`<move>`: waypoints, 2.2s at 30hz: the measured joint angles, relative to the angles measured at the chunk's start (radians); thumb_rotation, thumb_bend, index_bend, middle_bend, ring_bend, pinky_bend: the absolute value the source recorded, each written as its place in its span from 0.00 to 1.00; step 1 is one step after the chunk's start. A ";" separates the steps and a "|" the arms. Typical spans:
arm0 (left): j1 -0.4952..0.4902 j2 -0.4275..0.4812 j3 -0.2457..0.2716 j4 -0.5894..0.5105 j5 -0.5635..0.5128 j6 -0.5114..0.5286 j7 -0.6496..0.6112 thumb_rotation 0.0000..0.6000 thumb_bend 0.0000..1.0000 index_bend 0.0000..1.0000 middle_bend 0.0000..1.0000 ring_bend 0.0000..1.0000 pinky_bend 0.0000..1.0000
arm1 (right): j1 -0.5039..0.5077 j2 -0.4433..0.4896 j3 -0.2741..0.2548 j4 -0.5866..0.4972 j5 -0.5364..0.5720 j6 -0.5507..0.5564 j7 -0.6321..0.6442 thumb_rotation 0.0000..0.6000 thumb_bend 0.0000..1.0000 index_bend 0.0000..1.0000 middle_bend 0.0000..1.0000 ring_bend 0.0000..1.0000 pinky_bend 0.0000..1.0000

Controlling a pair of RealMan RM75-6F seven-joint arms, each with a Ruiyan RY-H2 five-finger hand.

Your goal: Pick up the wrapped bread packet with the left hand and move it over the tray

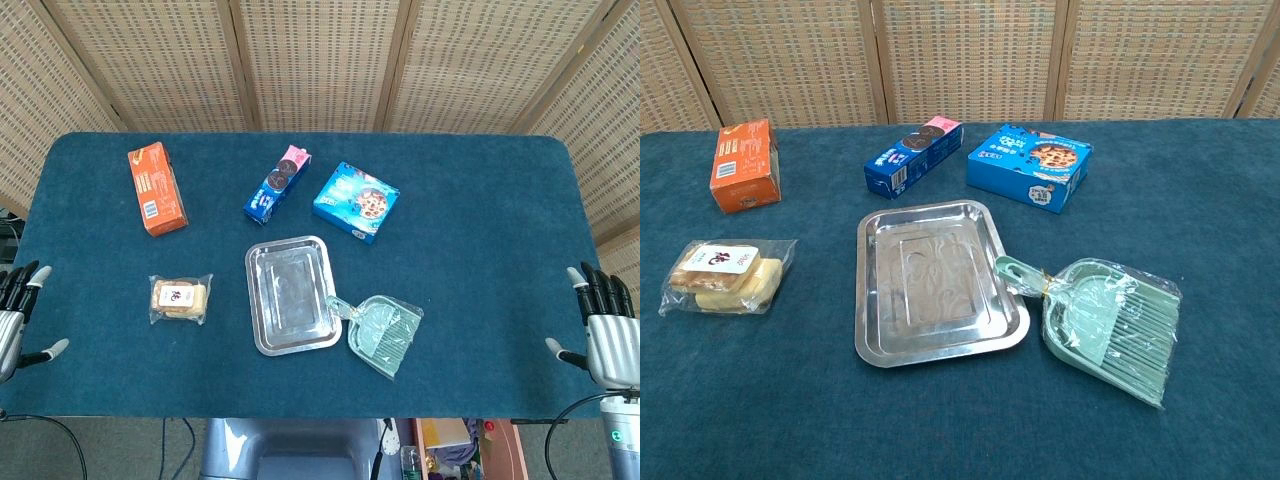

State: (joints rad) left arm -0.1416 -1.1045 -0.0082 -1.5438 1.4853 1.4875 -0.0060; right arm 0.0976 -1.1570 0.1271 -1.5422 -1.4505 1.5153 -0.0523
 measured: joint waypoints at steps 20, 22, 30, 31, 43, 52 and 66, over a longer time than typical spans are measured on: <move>-0.216 -0.105 -0.039 0.066 -0.012 -0.360 0.051 1.00 0.00 0.00 0.00 0.00 0.00 | 0.005 0.016 0.004 -0.008 0.023 -0.033 0.027 1.00 0.00 0.00 0.00 0.00 0.00; -0.264 -0.140 -0.051 0.078 -0.038 -0.441 0.072 1.00 0.00 0.00 0.00 0.00 0.02 | 0.007 0.018 0.002 -0.011 0.026 -0.044 0.031 1.00 0.00 0.00 0.00 0.00 0.00; -0.390 -0.296 -0.106 0.159 -0.215 -0.599 0.261 1.00 0.00 0.11 0.22 0.15 0.37 | 0.017 0.020 0.001 -0.006 0.042 -0.077 0.045 1.00 0.00 0.00 0.00 0.00 0.00; -0.401 -0.314 -0.111 0.174 -0.234 -0.611 0.275 1.00 0.00 0.21 0.30 0.21 0.43 | 0.018 0.022 0.001 -0.007 0.044 -0.080 0.047 1.00 0.00 0.00 0.00 0.00 0.00; -0.462 -0.431 -0.146 0.276 -0.365 -0.634 0.362 1.00 0.22 0.62 0.59 0.45 0.62 | 0.018 0.030 0.007 -0.007 0.056 -0.081 0.066 1.00 0.00 0.00 0.00 0.00 0.00; -0.449 -0.327 -0.176 0.102 -0.234 -0.508 0.244 1.00 0.22 0.62 0.59 0.45 0.62 | 0.019 0.034 0.008 -0.007 0.062 -0.088 0.076 1.00 0.00 0.00 0.00 0.00 0.00; -0.604 -0.453 -0.239 0.030 -0.312 -0.567 0.364 1.00 0.22 0.59 0.52 0.45 0.61 | 0.025 0.035 0.007 -0.005 0.068 -0.104 0.076 1.00 0.00 0.00 0.00 0.00 0.00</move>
State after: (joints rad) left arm -0.7455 -1.5577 -0.2471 -1.5138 1.1734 0.9206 0.3581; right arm 0.1229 -1.1221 0.1342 -1.5476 -1.3824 1.4113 0.0237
